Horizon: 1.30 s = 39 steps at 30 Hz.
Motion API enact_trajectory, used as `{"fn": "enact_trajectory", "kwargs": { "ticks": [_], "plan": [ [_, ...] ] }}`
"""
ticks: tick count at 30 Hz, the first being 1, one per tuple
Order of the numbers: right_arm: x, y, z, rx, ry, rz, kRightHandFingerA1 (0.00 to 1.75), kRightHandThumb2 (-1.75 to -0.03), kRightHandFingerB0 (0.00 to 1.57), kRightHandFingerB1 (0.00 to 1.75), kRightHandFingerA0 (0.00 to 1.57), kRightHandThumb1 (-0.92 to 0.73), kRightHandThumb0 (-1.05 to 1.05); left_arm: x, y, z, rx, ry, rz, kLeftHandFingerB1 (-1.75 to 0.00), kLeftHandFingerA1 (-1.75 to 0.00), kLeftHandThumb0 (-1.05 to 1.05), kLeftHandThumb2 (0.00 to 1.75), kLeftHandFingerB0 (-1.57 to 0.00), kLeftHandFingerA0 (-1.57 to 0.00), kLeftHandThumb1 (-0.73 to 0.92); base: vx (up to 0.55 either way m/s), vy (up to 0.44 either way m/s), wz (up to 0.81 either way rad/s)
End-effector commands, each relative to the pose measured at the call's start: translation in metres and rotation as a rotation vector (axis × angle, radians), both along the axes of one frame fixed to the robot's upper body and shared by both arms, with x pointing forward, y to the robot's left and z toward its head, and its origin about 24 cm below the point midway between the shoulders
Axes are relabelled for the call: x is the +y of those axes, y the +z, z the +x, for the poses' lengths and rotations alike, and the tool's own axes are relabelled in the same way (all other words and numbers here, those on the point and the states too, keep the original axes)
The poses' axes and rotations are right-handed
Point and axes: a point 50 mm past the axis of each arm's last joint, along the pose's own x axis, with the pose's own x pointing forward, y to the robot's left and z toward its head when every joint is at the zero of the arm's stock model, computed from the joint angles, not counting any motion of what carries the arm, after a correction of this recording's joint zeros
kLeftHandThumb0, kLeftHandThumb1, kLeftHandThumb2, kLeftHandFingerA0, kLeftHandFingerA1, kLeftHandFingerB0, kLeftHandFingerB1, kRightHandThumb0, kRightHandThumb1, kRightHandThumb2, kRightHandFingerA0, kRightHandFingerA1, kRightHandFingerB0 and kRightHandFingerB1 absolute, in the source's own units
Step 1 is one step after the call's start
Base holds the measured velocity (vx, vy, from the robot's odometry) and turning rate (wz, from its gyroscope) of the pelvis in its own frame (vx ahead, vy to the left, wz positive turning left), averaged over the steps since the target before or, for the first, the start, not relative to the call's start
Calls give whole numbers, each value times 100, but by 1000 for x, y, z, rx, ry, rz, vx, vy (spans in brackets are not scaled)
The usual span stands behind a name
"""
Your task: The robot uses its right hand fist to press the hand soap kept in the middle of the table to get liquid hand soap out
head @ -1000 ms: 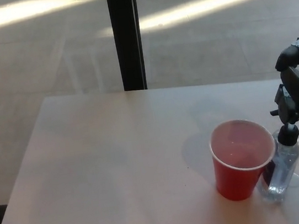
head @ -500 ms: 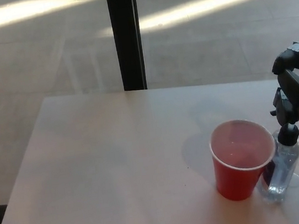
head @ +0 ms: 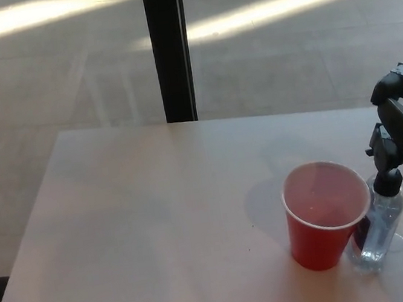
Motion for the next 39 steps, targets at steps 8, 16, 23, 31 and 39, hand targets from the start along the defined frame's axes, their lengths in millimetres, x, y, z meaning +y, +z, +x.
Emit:
{"fn": "enact_trajectory", "kwargs": {
  "ticks": [8, 16, 23, 31, 39],
  "plan": [
    [-3, -23, -3, 70, -13, 32, 175, -125, 70, 160, 98, -55, -24, 3, 3, 1, -22, 16, 11, -54, -76, -51, 60, -52, -73, 67, 0, 0, 0],
    [-7, -43, -5, 128, -32, 33, 175, -127, 69, 158, 100, -57, -25, 3, 3, 1, -26, 11, 8, -55, -75, -52, 59, -51, -70, 67, 0, 0, 0],
    [-14, -59, -10, 159, -38, -33, 175, -119, 72, 153, 102, -60, -25, 4, 4, 4, -27, 4, 10, -52, -71, -51, 60, -50, -69, 68, 0, 0, 0],
    [-21, -74, -16, 216, -6, -208, 175, -115, 74, 158, 97, -59, -23, 5, 5, 7, -33, -8, 15, -53, -73, -52, 60, -51, -70, 69, 0, 0, 0],
    [-23, -83, -21, 255, 38, -291, 175, -113, 74, 157, 96, -61, -22, 6, 6, 8, -23, -1, 24, -51, -70, -52, 60, -48, -66, 69, 0, 0, 0]
  ]
}}
